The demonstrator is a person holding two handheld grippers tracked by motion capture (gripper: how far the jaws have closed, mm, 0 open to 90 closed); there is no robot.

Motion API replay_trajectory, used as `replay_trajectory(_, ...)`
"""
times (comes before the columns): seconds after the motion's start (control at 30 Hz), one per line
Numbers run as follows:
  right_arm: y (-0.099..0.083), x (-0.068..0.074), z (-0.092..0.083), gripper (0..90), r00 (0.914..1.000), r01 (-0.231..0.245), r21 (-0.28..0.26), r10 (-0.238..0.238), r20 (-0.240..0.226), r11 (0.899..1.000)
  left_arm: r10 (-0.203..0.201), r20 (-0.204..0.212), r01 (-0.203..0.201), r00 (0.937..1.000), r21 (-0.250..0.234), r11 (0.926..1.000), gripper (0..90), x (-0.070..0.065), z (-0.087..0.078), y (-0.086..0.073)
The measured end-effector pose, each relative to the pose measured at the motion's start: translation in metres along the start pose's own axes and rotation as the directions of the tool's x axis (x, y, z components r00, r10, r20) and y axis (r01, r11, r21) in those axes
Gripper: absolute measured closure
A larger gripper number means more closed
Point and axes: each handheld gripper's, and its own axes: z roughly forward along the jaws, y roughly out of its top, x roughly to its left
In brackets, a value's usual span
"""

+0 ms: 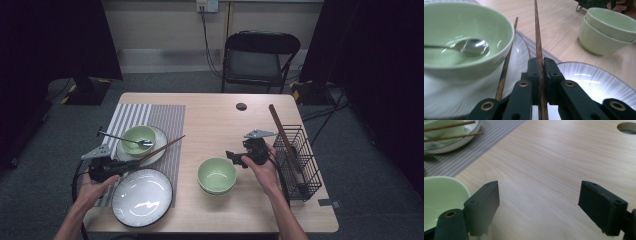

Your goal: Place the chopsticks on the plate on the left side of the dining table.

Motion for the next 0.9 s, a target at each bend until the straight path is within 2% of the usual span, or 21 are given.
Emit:
replay_trajectory(0.27,-0.011,-0.006,0.009,16.7,0.9996,0.004,0.052,-0.005,0.027,0.999,0.001,-0.01,-0.001,1.0,0.006,1.0,84.7,0.002,-0.005,-0.003)
replay_trajectory(0.3,-0.013,-0.008,0.01,16.6,0.9996,0.001,0.054,-0.003,0.03,0.999,0.004,-0.011,-0.004,0.9999,0.013,0.9999,84.7,0.003,-0.004,-0.004)
replay_trajectory(0.33,-0.016,-0.01,0.012,16.7,0.9997,-0.024,0.055,0.023,0.009,0.998,0.002,-0.011,-0.001,0.9999,0.017,0.9999,84.7,0.003,-0.003,-0.004)
replay_trajectory(0.4,-0.018,-0.011,0.013,16.7,0.9991,-0.008,0.071,0.005,0.041,0.997,0.009,-0.012,-0.009,0.9999,0.026,0.9996,84.7,0.003,-0.002,-0.005)
replay_trajectory(0.53,-0.021,-0.012,0.017,16.7,0.9988,-0.003,0.094,-0.002,0.048,0.996,0.005,-0.014,-0.005,0.9999,0.026,0.9996,84.6,0.005,-0.001,-0.005)
replay_trajectory(0.6,-0.023,-0.011,0.019,17.2,0.9991,-0.002,0.1,-0.002,0.043,0.995,0.004,-0.021,-0.003,0.9998,0.044,0.999,84.6,0.009,0.0,-0.007)
replay_trajectory(0.7,-0.025,-0.011,0.022,18.4,0.999,0.0,0.116,-0.005,0.044,0.993,0.002,-0.026,-0.001,0.9997,0.036,0.9994,84.6,0.01,0.001,-0.008)
replay_trajectory(0.77,-0.026,-0.012,0.025,17.8,0.9996,-0.01,0.127,0.006,0.027,0.992,-0.001,-0.024,0.002,0.9997,0.039,0.9992,84.6,0.011,0.002,-0.008)
replay_trajectory(0.83,-0.028,-0.013,0.027,17.0,0.9986,0.005,0.14,-0.013,0.052,0.99,0.003,-0.026,-0.001,0.9996,0.051,0.9987,84.6,0.011,0.004,-0.009)
replay_trajectory(0.9,-0.029,-0.014,0.027,16.9,0.9988,0.002,0.143,-0.009,0.048,0.99,0.015,-0.037,-0.012,0.9992,0.063,0.9979,84.6,0.011,0.006,-0.009)
